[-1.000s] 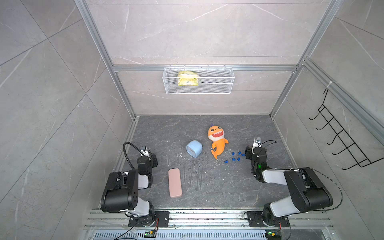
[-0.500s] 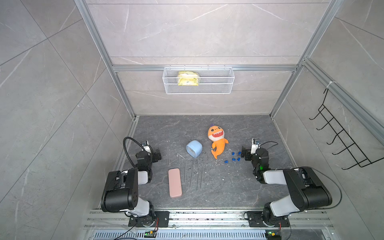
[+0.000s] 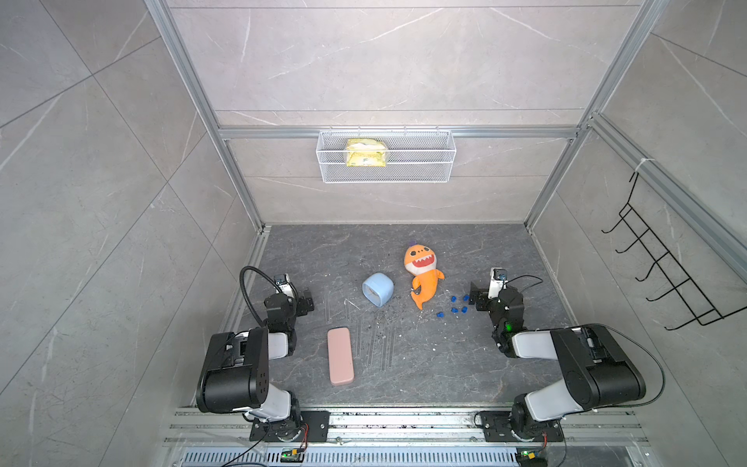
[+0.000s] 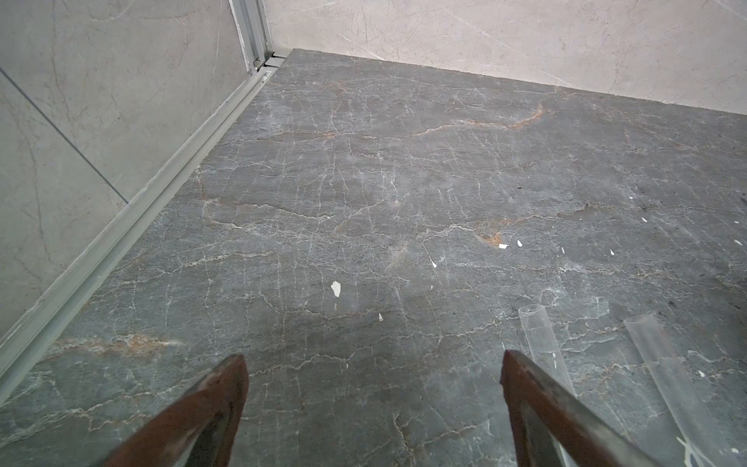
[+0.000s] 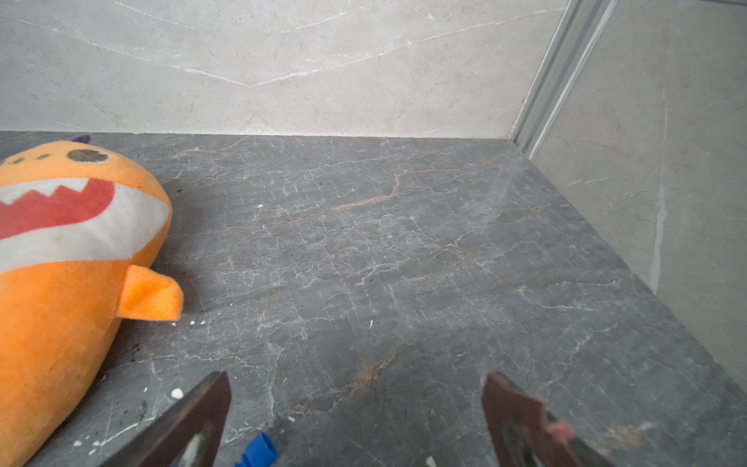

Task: Remove stoppers from test tubes
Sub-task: Reset both arms

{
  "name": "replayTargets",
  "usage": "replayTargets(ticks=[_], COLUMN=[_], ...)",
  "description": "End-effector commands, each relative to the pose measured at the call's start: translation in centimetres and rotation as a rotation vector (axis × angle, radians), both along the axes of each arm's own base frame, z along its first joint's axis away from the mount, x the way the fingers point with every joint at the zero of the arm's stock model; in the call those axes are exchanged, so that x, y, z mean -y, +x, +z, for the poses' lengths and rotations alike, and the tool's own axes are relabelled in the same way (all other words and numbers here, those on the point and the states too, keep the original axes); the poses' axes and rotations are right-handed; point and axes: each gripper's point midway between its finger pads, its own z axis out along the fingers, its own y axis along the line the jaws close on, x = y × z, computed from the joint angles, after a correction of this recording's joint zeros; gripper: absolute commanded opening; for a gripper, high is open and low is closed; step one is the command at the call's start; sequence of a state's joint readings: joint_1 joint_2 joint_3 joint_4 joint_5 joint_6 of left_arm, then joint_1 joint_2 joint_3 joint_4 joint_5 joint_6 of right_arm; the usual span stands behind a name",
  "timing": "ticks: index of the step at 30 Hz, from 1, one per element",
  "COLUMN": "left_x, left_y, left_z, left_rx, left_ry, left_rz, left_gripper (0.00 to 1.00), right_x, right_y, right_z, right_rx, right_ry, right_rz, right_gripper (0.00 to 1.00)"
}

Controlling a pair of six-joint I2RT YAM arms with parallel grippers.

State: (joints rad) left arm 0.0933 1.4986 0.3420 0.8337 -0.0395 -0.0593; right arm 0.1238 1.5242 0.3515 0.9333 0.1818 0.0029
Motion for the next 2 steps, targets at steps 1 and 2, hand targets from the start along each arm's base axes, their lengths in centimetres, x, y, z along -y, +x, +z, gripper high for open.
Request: replayTargets(ticks=[1, 2], left_x=[0.4, 0.3], left_y=[0.5, 0.5], left_z=[0.9, 0.9], left_rx=[0.028, 0.028], left_ry=[0.019, 0.019], left_rz=[-0.024, -0.024], left_gripper=[1.00, 1.00], right_x=[-0.2, -1.4], right_y=[-0.1, -0.2], right_z=[-0.3, -0.4], right_rx=[-0.001, -0.005], right_ry=[-0.002, -0.008], right_rz=[0.015, 0.089], right_gripper=[1.00, 1.00])
